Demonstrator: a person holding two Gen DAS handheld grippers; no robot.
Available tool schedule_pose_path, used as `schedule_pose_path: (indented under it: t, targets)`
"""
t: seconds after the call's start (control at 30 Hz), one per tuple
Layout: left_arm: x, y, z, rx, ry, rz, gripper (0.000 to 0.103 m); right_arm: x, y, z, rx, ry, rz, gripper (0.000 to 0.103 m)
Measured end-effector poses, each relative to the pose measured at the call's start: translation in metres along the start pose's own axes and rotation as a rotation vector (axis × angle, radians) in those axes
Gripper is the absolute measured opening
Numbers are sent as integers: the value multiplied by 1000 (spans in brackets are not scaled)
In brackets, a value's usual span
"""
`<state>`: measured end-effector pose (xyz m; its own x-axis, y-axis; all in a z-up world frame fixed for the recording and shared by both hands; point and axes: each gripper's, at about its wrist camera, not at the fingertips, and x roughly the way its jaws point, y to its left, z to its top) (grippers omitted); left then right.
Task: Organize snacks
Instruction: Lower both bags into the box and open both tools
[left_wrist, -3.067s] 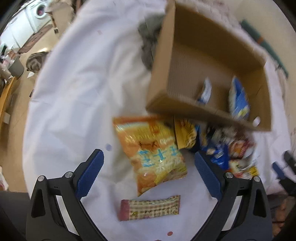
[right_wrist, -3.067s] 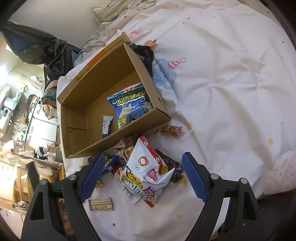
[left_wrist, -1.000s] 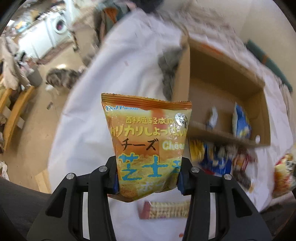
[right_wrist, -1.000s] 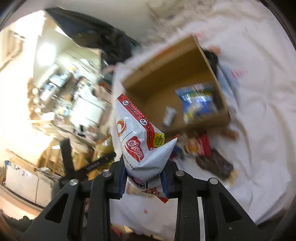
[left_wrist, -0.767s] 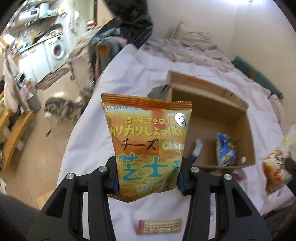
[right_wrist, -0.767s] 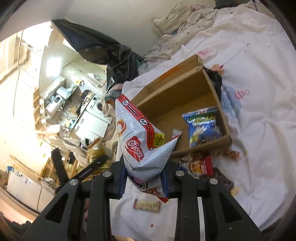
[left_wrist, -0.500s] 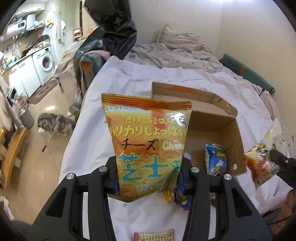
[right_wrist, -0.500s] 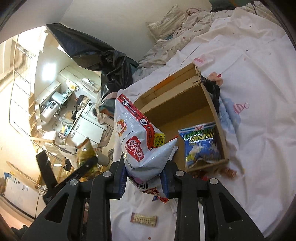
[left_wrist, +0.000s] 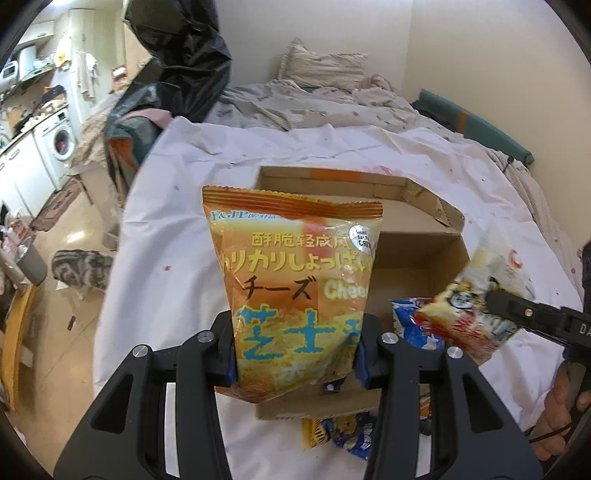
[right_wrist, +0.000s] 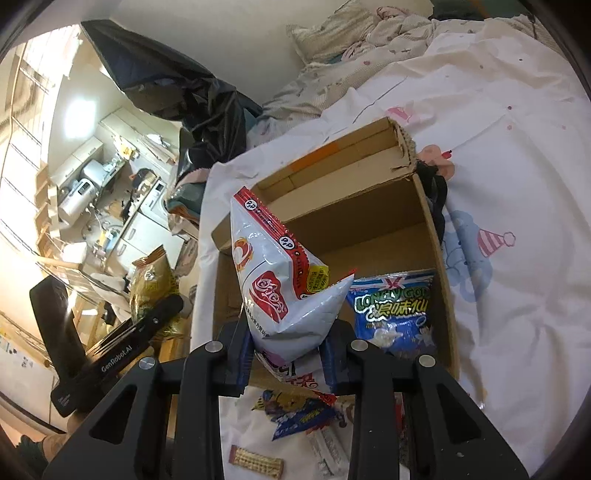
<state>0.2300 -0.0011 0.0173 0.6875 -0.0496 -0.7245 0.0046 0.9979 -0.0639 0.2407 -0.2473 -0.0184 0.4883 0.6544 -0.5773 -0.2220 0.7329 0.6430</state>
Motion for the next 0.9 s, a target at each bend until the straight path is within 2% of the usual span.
schedule_pose_path:
  t: [0.07,0.4,0.83,0.9]
  targets:
    - [11,-4,-4,20,18,-38,41,7,0,1,2,14,-6,32]
    - [47,-12,-19,43,112,-20,42,47,-24,-10,101,150,-82,33]
    - [54,-12,-24,39,133,-6,44,48,-24,-12,97,153,-94,36]
    - [54,-12,-24,40,132,-12,44,46,-24,-12,107,141,-83,46]
